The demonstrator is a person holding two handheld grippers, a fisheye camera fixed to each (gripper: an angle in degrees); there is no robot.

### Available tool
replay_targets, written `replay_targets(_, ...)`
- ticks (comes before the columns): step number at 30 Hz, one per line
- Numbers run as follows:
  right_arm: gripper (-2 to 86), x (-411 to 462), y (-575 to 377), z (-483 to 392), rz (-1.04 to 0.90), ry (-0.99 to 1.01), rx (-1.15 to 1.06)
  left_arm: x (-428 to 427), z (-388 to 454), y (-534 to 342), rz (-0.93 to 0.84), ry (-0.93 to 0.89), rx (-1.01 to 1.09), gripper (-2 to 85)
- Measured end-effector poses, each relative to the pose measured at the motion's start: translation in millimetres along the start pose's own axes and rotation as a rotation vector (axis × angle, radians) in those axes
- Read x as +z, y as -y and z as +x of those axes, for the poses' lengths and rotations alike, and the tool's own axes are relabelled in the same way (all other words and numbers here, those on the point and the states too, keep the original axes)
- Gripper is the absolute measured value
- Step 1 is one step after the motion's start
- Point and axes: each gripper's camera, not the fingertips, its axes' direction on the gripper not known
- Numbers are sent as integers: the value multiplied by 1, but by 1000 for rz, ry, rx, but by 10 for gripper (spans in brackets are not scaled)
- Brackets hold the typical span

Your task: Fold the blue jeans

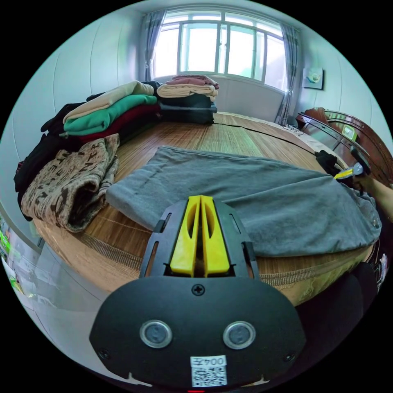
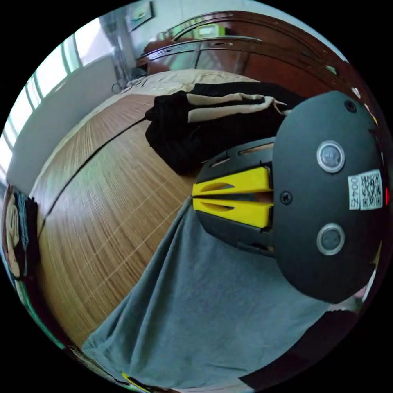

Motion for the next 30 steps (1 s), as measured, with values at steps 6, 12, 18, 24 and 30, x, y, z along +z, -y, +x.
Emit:
replay_targets(6, 54, -47, -103, 22, 271, 164, 487, -18, -1, 24, -49, -60, -37, 13)
replay_targets(12, 77, 15, -204, -11, 322, 675, 603, -63, 61, 102, 71, -176, 405, 30)
replay_targets(18, 54, 69, -253, 12, 335, 831, 731, -2, 145, 164, -153, -157, 863, 69)
replay_targets(24, 40, 91, -276, 18, 319, 796, 743, 11, 196, 196, -268, -213, 1045, 81)
replay_targets(30, 12, 111, -295, 22, 315, 793, 754, 16, 219, 222, -394, -280, 1040, 69)
